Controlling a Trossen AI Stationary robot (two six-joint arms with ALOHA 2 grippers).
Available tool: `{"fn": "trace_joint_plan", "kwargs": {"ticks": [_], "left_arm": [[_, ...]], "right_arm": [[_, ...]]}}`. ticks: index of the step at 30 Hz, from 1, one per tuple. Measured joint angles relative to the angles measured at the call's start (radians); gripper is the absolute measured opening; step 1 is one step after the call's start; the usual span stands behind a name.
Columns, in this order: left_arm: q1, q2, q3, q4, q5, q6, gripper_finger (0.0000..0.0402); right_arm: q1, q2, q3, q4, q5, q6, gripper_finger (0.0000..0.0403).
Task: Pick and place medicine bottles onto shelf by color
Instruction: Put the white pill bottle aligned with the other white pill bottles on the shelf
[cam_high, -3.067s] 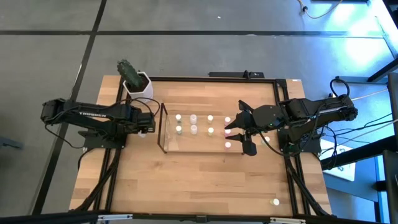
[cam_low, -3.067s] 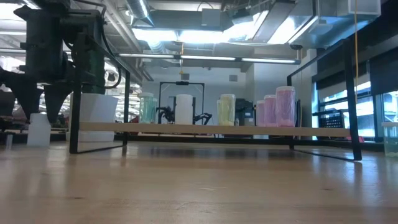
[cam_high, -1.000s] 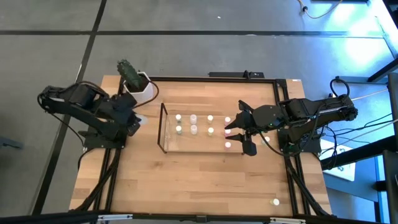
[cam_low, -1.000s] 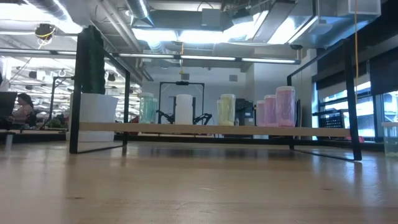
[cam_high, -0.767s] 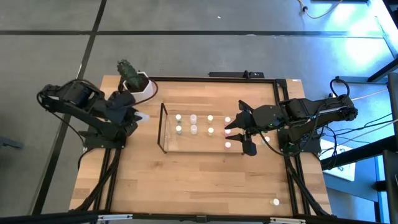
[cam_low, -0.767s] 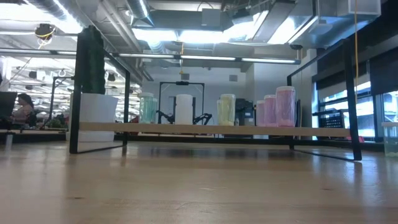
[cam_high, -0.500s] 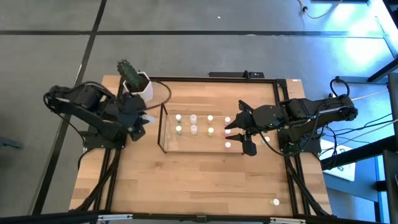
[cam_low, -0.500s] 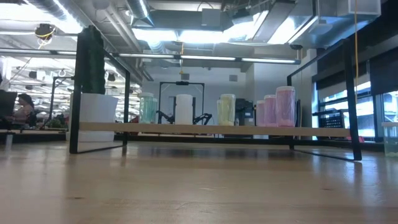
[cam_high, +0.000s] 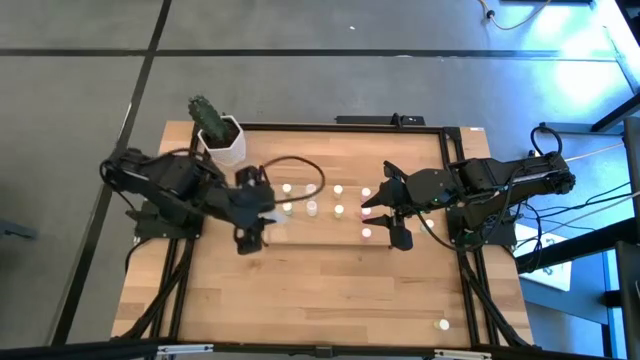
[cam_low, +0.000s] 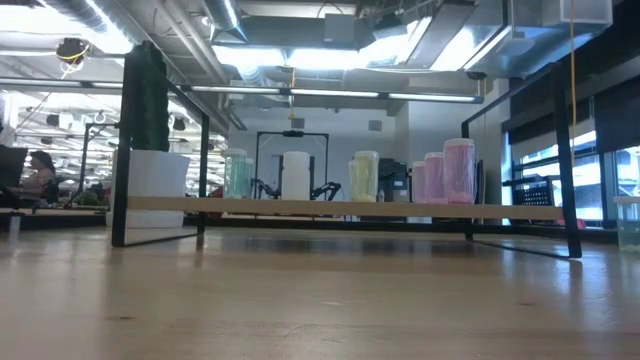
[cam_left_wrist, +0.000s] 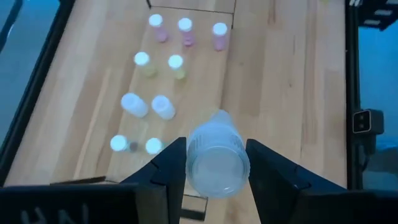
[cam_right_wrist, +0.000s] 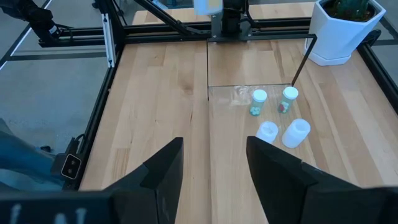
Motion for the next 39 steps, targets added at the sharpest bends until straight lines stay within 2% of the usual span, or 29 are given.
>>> {"fn": "trace_joint_plan", "kwargs": {"ticks": [7,16,21,26,39], "left_arm": [[0.013,0.119,0.018,0.016,0.061,0.1,0.0136],[0.096,0.221,0.018,0.027,0.13,0.138,0.0136],[0.142,0.263,0.018,0.036,0.133,0.159,0.0136],[0.174,0.306,0.018,0.044,0.209,0.226,0.0136],[0.24,0.406,0.018,0.082,0.223,0.265,0.0136]], "right_arm": [[0.0,0.0,0.0,0.0,0.0,0.0,0.0178],[0.0,0.0,0.0,0.0,-0.003,-0.013,0.0178],[0.0,0.0,0.0,0.0,-0.091,-0.075,0.0178],[0.001,0.0,0.0,0.0,-0.114,-0.074,0.0178],[0.002,0.0,0.0,-0.018,-0.116,-0.075,0.0178]]}}
